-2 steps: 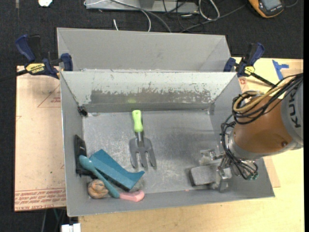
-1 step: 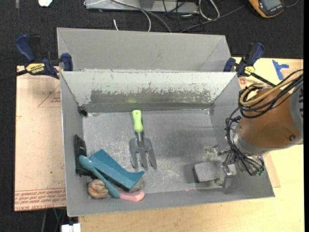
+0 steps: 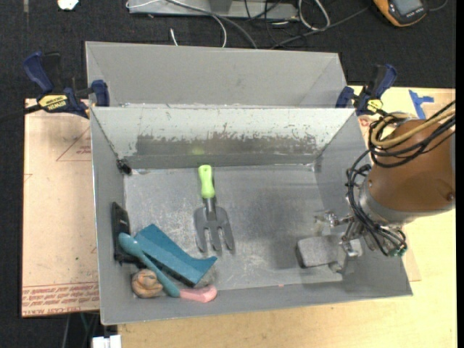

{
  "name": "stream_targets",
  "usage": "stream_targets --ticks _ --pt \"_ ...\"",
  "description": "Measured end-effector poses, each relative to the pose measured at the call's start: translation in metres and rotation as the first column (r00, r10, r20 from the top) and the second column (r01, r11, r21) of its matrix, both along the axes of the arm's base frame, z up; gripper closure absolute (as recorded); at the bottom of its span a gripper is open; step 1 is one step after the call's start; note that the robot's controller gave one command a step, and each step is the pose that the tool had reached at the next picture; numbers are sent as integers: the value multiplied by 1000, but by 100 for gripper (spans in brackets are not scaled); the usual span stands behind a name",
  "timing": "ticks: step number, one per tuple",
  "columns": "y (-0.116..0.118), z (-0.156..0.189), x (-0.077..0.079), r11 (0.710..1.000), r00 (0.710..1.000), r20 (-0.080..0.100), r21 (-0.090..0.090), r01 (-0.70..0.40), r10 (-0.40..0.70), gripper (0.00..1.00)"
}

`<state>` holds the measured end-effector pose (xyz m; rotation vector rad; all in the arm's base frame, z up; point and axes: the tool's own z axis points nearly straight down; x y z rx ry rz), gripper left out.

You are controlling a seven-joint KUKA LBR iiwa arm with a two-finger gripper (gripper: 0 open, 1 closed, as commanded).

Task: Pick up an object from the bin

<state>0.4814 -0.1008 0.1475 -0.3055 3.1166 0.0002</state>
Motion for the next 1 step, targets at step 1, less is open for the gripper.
stream_targets --ticks 1 --pt "0 19 1 1000 1000 3 -1 2 -2 100"
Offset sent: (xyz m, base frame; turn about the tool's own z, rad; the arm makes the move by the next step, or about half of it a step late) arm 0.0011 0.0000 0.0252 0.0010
